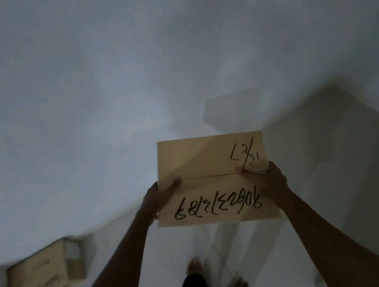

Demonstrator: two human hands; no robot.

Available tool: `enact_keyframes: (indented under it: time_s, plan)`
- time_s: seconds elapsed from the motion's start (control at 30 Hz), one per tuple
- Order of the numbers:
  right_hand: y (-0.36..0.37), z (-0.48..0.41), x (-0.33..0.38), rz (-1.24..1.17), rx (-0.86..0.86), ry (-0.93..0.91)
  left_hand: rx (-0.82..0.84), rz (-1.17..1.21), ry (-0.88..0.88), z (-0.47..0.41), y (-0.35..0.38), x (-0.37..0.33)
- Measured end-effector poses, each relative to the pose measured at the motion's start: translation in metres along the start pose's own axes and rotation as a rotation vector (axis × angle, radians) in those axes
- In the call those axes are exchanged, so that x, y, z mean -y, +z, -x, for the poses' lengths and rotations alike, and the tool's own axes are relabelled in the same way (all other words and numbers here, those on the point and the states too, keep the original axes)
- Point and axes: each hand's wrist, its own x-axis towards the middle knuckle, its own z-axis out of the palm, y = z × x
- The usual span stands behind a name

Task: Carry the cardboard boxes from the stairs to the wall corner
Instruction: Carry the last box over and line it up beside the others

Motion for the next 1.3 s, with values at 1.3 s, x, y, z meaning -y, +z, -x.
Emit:
enact_keyframes:
  time_s: [1.3]
  plan:
    - [0.732,0.274,0.110,0.407,0.487,-0.149,-0.528,0.264,-0.427,0.017,-0.570,0.497]
